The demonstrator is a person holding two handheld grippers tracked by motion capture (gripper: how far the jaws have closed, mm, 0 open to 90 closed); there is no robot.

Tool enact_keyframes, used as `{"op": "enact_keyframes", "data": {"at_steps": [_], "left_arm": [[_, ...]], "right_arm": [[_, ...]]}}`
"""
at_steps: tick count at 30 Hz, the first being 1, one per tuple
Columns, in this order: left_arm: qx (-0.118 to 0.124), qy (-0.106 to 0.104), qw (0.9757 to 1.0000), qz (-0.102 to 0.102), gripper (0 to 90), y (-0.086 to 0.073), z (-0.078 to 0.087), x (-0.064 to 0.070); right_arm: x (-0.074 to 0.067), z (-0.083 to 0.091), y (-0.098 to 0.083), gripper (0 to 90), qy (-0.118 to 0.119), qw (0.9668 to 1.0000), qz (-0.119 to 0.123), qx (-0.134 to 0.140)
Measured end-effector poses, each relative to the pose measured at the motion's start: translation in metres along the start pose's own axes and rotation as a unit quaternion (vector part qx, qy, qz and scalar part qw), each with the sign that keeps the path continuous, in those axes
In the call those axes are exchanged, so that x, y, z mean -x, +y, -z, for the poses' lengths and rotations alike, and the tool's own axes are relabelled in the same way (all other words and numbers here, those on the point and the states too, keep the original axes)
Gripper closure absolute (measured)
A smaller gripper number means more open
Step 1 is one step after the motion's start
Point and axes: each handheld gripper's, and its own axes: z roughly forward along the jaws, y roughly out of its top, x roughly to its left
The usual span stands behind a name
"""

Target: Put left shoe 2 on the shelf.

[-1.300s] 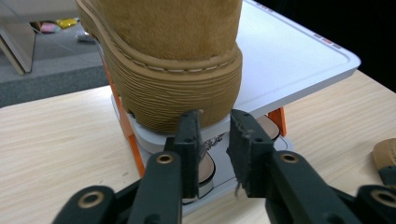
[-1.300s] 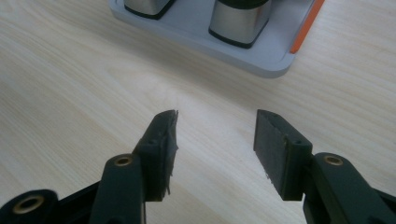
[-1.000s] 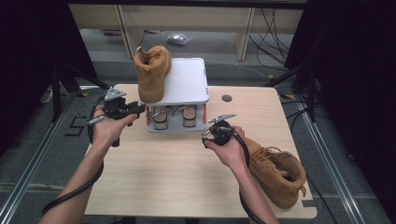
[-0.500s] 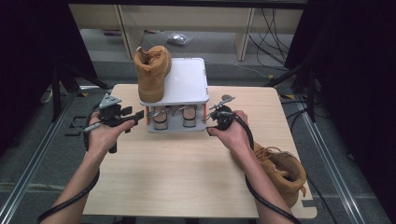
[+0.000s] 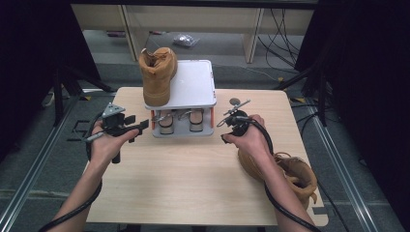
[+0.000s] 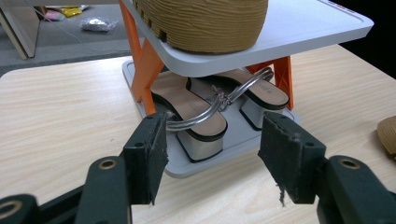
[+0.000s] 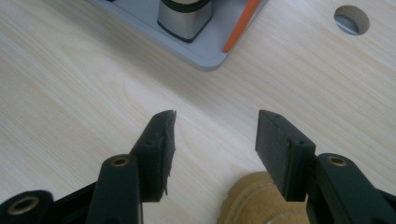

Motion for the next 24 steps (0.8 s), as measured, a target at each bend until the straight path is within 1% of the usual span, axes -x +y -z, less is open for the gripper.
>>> {"op": "enact_keyframes", "data": {"at_steps": [1,3,4,5,6,7,8,12,13,14,15,16,17,18,19,20,21,22,24], "left_arm": [[0.0,0.0,1.0,0.001,40.7,-0.001,0.0,0.0],[-0.002,0.0,1.0,0.001,40.5,-0.002,0.001,0.0],[-0.001,-0.001,1.0,0.001,40.4,-0.002,0.002,0.0],[0.0,0.0,1.0,0.001,40.4,-0.002,0.002,0.0],[0.0,0.0,1.0,0.001,40.3,-0.002,0.002,0.0],[0.0,0.0,1.0,0.002,40.3,-0.003,0.003,0.0],[-0.001,-0.001,1.0,0.001,40.2,-0.003,0.003,0.0],[-0.001,0.0,1.0,0.001,39.9,-0.005,0.004,0.0],[-0.002,0.0,1.0,0.003,39.9,-0.006,0.004,-0.001],[-0.002,0.0,1.0,0.004,39.8,-0.007,0.004,-0.001],[-0.003,0.0,1.0,0.004,39.7,-0.007,0.003,-0.001],[-0.004,0.0,1.0,0.004,39.7,-0.008,0.003,-0.002],[-0.005,0.0,1.0,0.004,39.6,-0.009,0.002,-0.002],[-0.005,-0.001,1.0,0.006,39.6,-0.009,0.002,-0.002],[-0.005,-0.001,1.0,0.006,39.5,-0.01,0.001,-0.002],[-0.006,-0.002,1.0,0.006,39.5,-0.01,0.0,-0.002],[-0.008,-0.003,1.0,0.005,39.4,-0.01,0.0,-0.002],[-0.009,-0.002,0.9999,0.005,39.4,-0.011,-0.001,-0.001],[-0.008,-0.003,0.9999,0.005,39.3,-0.011,-0.001,0.0]], "right_arm": [[0.001,0.001,-0.001,47.9,-0.002,1.0,0.004,0.003],[0.002,0.004,-0.002,47.9,-0.002,1.0,0.0,0.003],[0.002,0.005,-0.003,47.8,-0.002,1.0,0.003,0.004],[0.003,0.006,-0.004,47.8,-0.002,1.0,-0.001,0.008],[0.003,0.007,-0.004,47.8,-0.004,1.0,-0.001,0.006],[0.005,0.008,-0.004,47.8,-0.003,0.9999,0.003,0.009],[0.005,0.01,-0.005,47.8,-0.002,1.0,-0.002,0.004],[0.011,0.015,-0.008,47.8,-0.006,0.9999,-0.006,0.005],[0.014,0.018,-0.01,47.8,-0.008,1.0,-0.004,0.004],[0.014,0.02,-0.012,47.8,-0.008,0.9999,-0.012,-0.002],[0.016,0.022,-0.013,47.9,-0.007,1.0,-0.006,-0.003],[0.017,0.022,-0.015,47.9,-0.007,0.9999,-0.013,-0.002],[0.02,0.025,-0.017,47.9,-0.01,0.9998,-0.013,-0.007],[0.021,0.026,-0.018,47.9,-0.01,0.9997,-0.019,-0.011],[0.024,0.029,-0.021,47.9,-0.009,0.9996,-0.019,-0.017],[0.026,0.029,-0.023,47.9,-0.011,0.9996,-0.018,-0.017],[0.028,0.032,-0.025,47.9,-0.012,0.9994,-0.023,-0.024],[0.03,0.032,-0.027,47.9,-0.014,0.9993,-0.025,-0.024],[0.034,0.034,-0.031,47.9,-0.014,0.9989,-0.029,-0.035]]}}
